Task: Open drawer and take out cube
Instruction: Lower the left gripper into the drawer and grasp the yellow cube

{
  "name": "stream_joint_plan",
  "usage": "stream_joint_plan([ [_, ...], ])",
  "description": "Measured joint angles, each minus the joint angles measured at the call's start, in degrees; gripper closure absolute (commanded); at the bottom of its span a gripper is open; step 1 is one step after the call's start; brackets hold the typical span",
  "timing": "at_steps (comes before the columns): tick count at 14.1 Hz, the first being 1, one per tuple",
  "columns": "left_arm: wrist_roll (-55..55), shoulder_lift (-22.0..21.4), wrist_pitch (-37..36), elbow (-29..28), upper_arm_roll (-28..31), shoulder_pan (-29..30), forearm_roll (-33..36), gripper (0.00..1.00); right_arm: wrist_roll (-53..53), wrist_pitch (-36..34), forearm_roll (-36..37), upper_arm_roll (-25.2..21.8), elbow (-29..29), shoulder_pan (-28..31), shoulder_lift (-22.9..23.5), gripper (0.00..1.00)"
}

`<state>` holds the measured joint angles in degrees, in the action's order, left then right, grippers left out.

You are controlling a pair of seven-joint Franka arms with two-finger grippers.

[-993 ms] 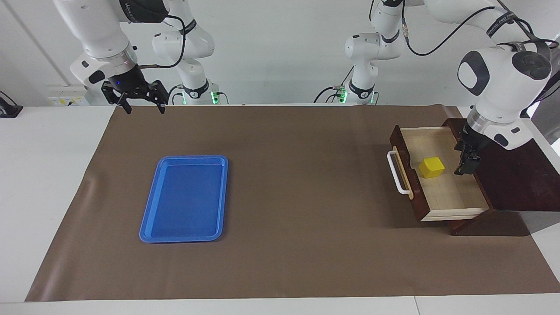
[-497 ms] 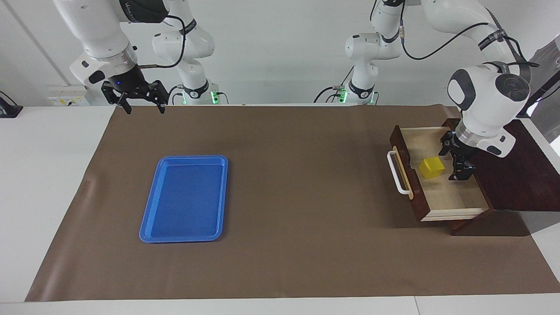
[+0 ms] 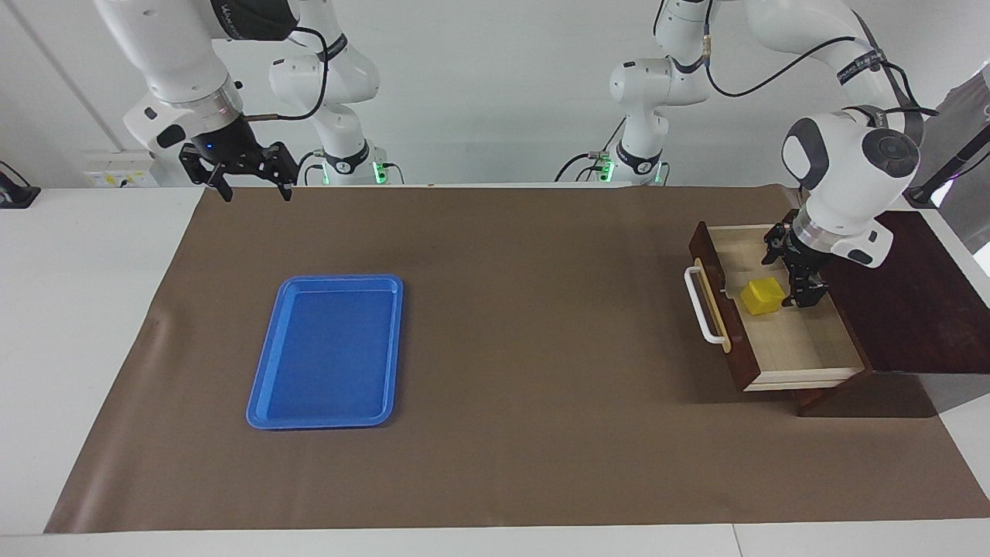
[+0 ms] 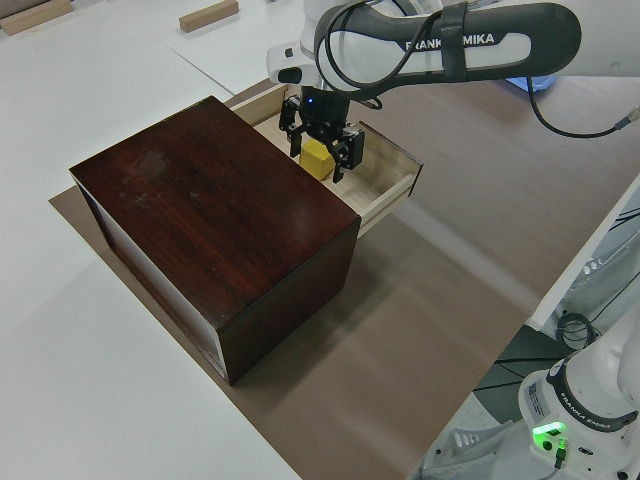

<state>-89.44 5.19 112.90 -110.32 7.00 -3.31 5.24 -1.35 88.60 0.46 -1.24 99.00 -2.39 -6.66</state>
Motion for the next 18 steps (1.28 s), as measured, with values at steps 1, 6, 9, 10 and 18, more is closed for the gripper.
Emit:
stream_joint_plan([
  [1,-0.69,-0.08,0.23,-0.11,-0.05,-0.02,-0.04,0.0,0.0,0.37,0.0,0.0,-0.01,0.07,0.0,0.0],
  [6,-3.26,-0.12,2.51,-1.2,-0.58,-0.25,-0.47,0.0,-2.01,7.92,0.0,-0.06,0.04,3.52,0.02,0.0],
  [9,-3.44,-0.12,2.74,-1.31,-0.63,-0.26,-0.78,0.17,-4.65,9.05,0.0,-0.1,0.1,4.43,0.13,0.0],
  [10,-3.62,-0.12,2.8,-1.34,-0.61,-0.26,-1.08,0.36,-9.27,9.95,0.0,-0.1,0.12,4.54,0.22,0.0],
  [18,-5.54,-0.14,5.64,-0.6,-0.27,-0.25,-5.0,1.0,-53.27,14.08,-3.97,1.24,-0.17,4.2,4.59,0.0],
])
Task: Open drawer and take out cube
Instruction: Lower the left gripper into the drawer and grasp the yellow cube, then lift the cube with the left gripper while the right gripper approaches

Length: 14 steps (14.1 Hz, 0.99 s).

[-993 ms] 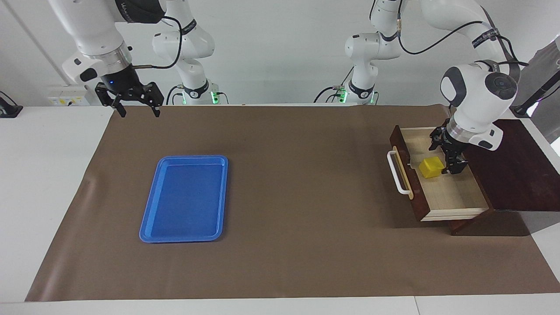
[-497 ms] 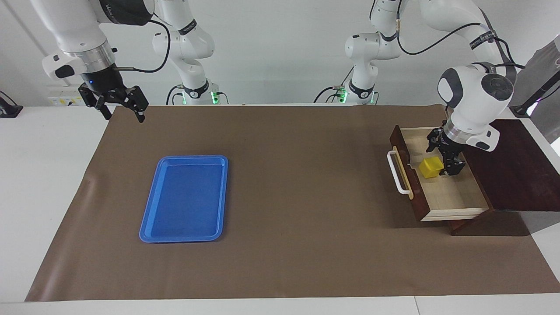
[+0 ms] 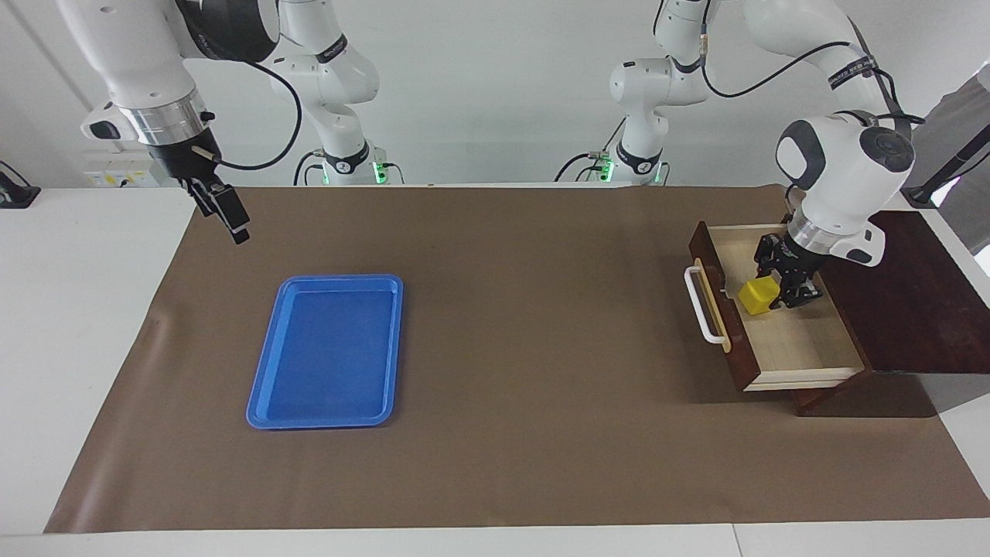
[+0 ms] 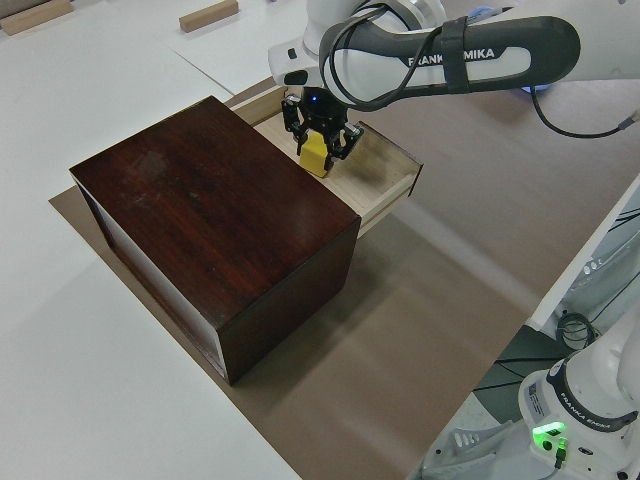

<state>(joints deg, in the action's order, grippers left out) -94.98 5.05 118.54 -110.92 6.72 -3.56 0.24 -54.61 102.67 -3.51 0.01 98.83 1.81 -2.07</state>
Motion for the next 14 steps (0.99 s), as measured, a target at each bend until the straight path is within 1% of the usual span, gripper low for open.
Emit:
stream_joint_plan([
  [2,-0.36,0.14,-2.38,2.69,-0.4,-0.14,-0.21,1.0,-4.97,-0.9,-2.09,0.08,-2.66,-0.49,3.04,0.0],
  [4,-2.25,0.71,-7.96,8.12,-1.61,-0.54,-0.6,1.0,-10.2,-2.71,-3.79,0.12,-7.92,-1.91,8.07,0.0],
  [6,-6.16,1.45,-14.09,14.36,-4.26,-0.89,-0.73,1.0,-16.02,-3.46,-6.97,0.15,-13.56,-3.52,13.83,0.0],
  [8,-11.64,2.21,-19.14,19.11,-8.15,-1.58,-0.74,1.0,-23.57,-3.47,-11.44,0.17,-17.47,-4.93,18.32,0.0],
  [10,-17.99,3.47,-22.94,22.29,-12.44,-3.06,-0.54,1.0,-30.37,-3.5,-15.73,0.18,-19.99,-6.96,20.66,0.0],
  [14,-28.86,5.0,-23.74,23.85,-22.92,-5.55,1.22,1.0,-40.52,-3.68,-24.04,0.22,-21.74,-11.22,21.03,0.0],
])
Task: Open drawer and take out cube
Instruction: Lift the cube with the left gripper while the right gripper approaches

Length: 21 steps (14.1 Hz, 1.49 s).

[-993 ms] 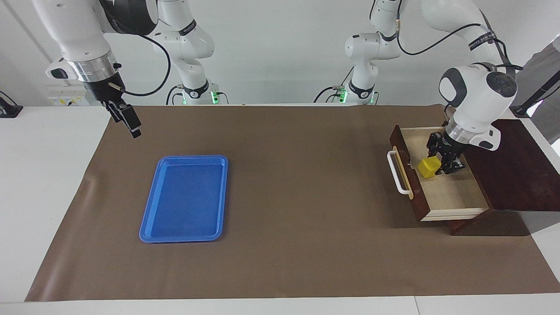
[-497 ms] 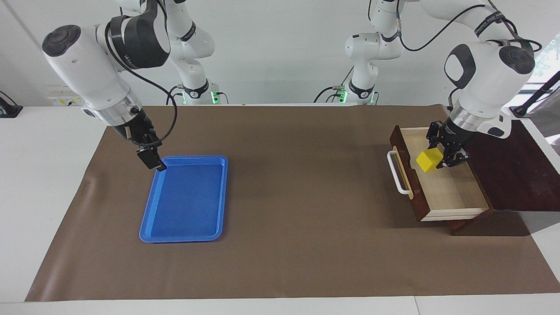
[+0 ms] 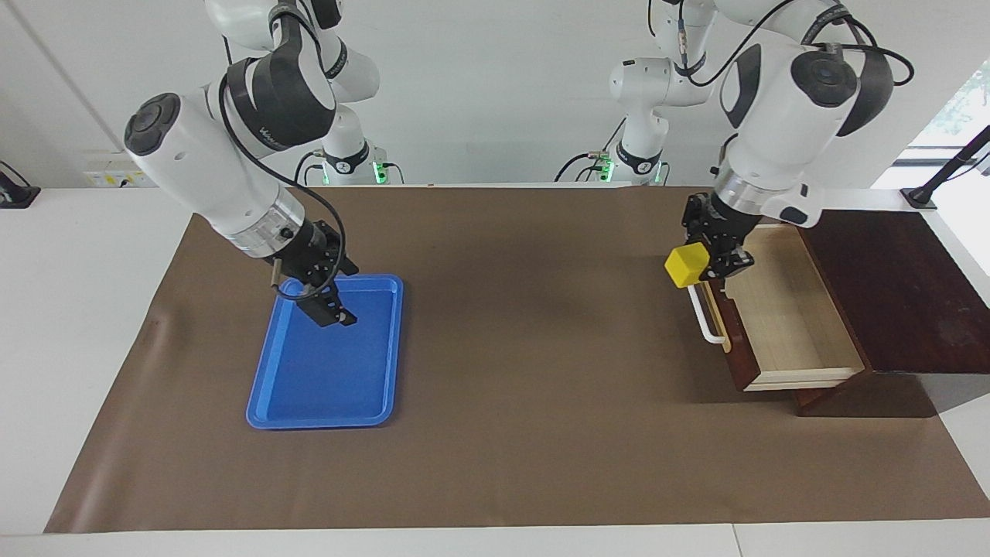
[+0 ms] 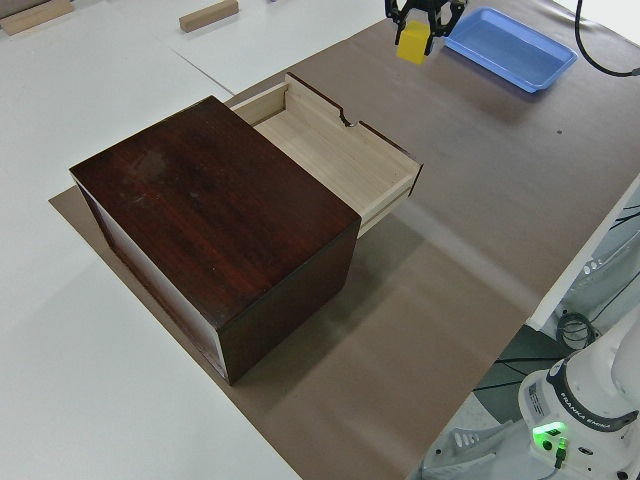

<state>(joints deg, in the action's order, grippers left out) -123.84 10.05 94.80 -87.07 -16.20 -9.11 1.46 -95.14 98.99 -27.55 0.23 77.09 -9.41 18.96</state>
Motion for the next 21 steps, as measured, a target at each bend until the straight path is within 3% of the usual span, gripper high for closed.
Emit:
stream_joint_plan([
  [5,-14.07,2.96,5.57,0.04,-8.22,-0.92,3.67,1.0,-0.18,-1.07,-5.79,0.03,1.61,-1.08,0.03,0.0],
  [9,-20.9,5.94,8.86,0.06,-13.83,-1.09,8.39,1.0,6.1,0.07,-8.5,0.02,5.54,-1.25,0.1,0.0],
  [17,-22.96,6.68,11.07,0.08,-14.8,-1.21,8.98,1.0,8.7,8.24,-11.87,0.05,3.72,-5.34,7.82,0.0],
  [21,-23.08,6.76,11.07,0.08,-14.8,-1.17,8.99,1.0,13.24,9.33,-11.88,0.06,3.19,-6.53,8.55,0.0],
])
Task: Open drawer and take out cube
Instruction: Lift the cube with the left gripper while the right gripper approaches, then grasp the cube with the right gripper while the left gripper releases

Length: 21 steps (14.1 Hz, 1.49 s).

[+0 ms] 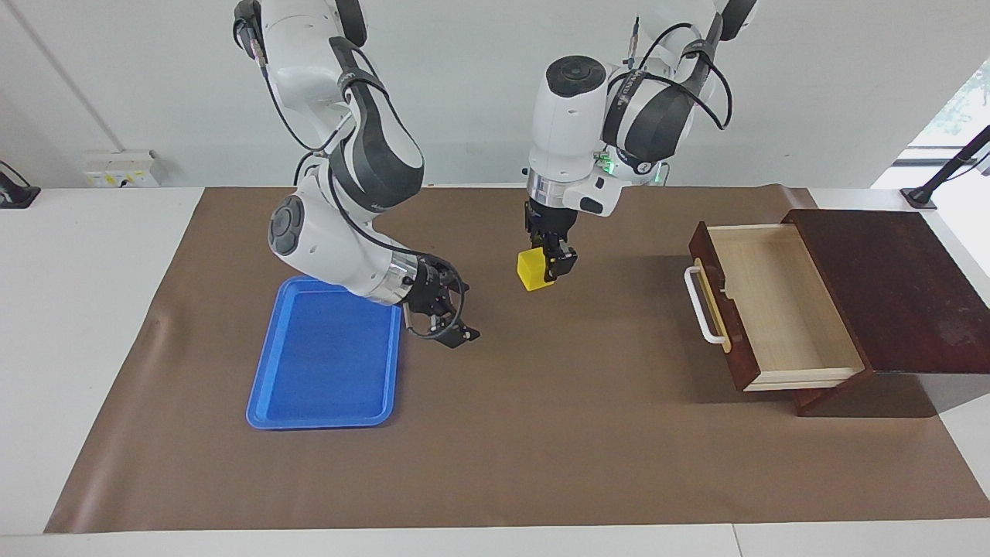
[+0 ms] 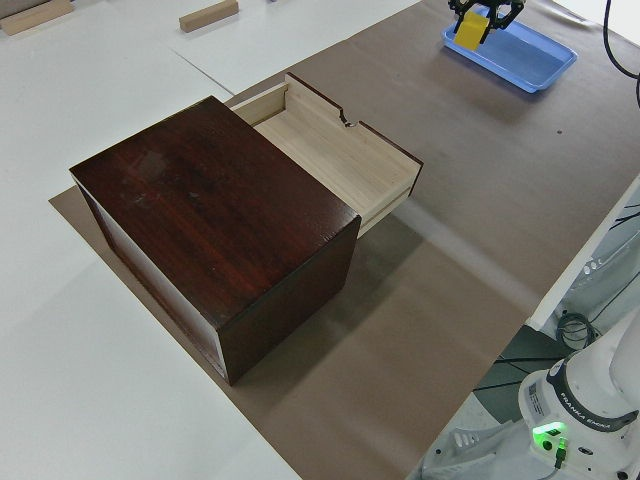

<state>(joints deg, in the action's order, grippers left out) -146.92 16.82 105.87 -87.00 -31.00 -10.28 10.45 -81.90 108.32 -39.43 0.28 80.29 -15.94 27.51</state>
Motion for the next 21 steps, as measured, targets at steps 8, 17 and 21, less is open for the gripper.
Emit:
stream_joint_plan([
  [8,-0.03,0.87,0.0,0.0,0.03,0.03,0.01,1.0,0.9,-0.06,-1.2,0.03,-0.2,-1.17,0.01,0.0],
  [17,-0.05,0.92,0.0,0.0,0.04,0.04,0.01,1.0,-2.14,2.2,-1.38,0.02,-0.15,-3.4,0.04,0.0],
  [21,-0.08,0.99,0.0,0.0,0.07,0.06,0.01,1.0,-2.12,2.19,-1.38,0.04,-0.17,-5.02,0.04,0.0],
])
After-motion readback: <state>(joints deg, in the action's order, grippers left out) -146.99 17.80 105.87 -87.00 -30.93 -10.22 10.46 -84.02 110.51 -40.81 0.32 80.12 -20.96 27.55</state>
